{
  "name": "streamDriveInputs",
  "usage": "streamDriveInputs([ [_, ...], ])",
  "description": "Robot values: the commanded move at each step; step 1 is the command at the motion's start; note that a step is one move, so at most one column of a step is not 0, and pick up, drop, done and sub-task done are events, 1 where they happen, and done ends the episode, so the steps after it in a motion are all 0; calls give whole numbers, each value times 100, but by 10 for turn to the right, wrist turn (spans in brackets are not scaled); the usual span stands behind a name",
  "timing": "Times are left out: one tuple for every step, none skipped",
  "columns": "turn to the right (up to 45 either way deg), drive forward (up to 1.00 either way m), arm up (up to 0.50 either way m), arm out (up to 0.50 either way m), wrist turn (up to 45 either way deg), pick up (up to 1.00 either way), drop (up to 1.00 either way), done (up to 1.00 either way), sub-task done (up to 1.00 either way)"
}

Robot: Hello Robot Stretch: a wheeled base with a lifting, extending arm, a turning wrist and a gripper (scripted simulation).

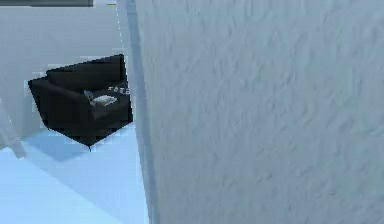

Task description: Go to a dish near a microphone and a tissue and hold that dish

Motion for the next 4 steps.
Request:
streamDriveInputs([
  [-450, 0, 0, 0, 0, 0, 0, 0, 0],
  [-120, 0, 0, 0, 0, 0, 0, 0, 0],
  [0, 30, 0, 0, 0, 0, 0, 0, 0],
  [-30, 0, 0, 0, 0, 0, 0, 0, 0],
])
